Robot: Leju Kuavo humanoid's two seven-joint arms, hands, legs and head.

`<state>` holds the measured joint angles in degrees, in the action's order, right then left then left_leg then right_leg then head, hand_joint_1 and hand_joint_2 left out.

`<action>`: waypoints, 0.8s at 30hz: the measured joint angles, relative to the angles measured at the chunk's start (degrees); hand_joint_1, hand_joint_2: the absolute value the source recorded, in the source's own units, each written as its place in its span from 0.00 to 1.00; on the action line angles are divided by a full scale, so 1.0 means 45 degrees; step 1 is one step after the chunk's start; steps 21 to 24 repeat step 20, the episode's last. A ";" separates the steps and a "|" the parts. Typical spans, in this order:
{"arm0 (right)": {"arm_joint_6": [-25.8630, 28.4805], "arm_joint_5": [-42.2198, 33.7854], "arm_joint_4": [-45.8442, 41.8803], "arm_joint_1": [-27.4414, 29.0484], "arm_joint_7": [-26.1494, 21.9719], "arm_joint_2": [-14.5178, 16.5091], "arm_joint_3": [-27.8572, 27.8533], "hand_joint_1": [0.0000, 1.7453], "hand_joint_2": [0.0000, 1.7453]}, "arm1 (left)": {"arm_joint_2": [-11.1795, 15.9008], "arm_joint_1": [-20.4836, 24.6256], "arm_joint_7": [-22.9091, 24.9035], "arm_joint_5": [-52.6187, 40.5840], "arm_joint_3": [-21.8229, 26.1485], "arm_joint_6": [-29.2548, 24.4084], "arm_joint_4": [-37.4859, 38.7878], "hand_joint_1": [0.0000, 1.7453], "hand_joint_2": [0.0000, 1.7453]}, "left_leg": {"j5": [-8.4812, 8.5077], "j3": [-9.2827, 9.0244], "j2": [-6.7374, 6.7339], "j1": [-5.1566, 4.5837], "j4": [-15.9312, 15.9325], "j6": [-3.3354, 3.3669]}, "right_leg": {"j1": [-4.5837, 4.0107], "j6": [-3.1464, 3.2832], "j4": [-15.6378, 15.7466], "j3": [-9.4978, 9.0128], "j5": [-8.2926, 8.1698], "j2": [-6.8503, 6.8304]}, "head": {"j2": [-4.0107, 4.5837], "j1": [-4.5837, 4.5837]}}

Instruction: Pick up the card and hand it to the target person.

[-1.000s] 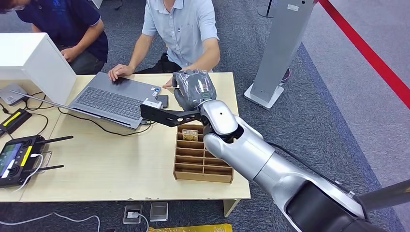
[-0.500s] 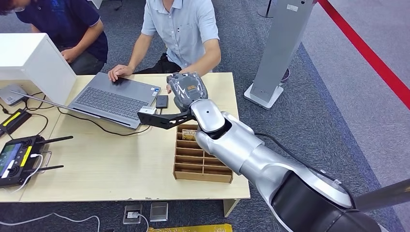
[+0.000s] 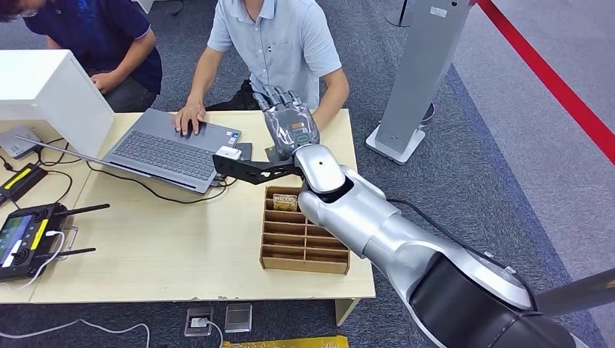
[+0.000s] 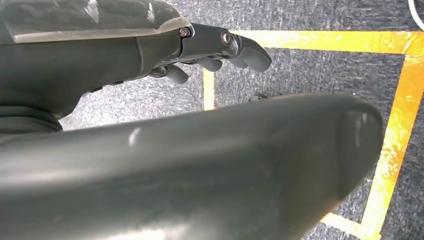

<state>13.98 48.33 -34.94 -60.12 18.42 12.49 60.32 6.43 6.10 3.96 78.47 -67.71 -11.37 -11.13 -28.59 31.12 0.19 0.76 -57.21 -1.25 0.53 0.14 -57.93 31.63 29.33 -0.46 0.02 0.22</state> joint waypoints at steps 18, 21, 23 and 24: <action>0.1685 -0.4439 -1.0494 0.6957 -0.0943 -0.4242 -0.3621 0.00 1.00 | 0.0051 -0.0192 0.0155 0.0500 0.0023 -0.0401 0.0000 0.00 0.00 | -0.0009 -0.0006 -0.0009 -0.0001 -0.0006 0.0004 | 0.0001 -0.0002 0.0024 -0.0003 -0.0002 0.0022 | 0.0000 0.0014; 0.1638 -0.4682 -1.1123 0.7324 -0.1073 -0.4462 -0.3899 0.00 1.00 | 0.0058 -0.0186 0.0138 0.0496 0.0023 -0.0394 0.0000 0.00 0.00 | -0.0008 -0.0012 -0.0011 0.0000 -0.0006 0.0003 | 0.0001 -0.0003 0.0024 -0.0004 -0.0003 0.0025 | 0.0000 0.0007; 0.1638 -0.4682 -1.1123 0.7324 -0.1073 -0.4462 -0.3899 0.00 1.00 | 0.0058 -0.0186 0.0138 0.0496 0.0023 -0.0394 0.0000 0.00 0.00 | -0.0008 -0.0012 -0.0011 0.0000 -0.0006 0.0003 | 0.0001 -0.0003 0.0024 -0.0004 -0.0003 0.0025 | 0.0000 0.0007; 0.1638 -0.4682 -1.1123 0.7324 -0.1073 -0.4462 -0.3899 0.00 1.00 | 0.0058 -0.0186 0.0138 0.0496 0.0023 -0.0394 0.0000 0.00 0.00 | -0.0008 -0.0012 -0.0011 0.0000 -0.0006 0.0003 | 0.0001 -0.0003 0.0024 -0.0004 -0.0003 0.0025 | 0.0000 0.0007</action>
